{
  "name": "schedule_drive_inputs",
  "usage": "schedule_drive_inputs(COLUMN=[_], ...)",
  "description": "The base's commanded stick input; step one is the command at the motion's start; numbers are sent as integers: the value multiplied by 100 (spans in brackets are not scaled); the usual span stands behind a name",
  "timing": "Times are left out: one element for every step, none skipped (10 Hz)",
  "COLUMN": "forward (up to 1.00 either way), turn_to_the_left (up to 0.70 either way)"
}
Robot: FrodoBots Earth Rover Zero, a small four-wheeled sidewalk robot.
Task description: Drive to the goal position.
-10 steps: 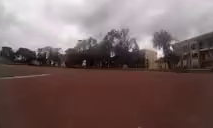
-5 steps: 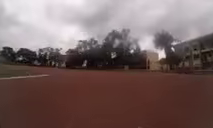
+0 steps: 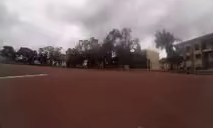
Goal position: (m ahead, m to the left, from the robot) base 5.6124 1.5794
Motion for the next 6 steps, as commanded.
schedule_drive_inputs(forward=[70,70,70,70,70,70], turn_to_the_left=[0,0,0,0,0,0])
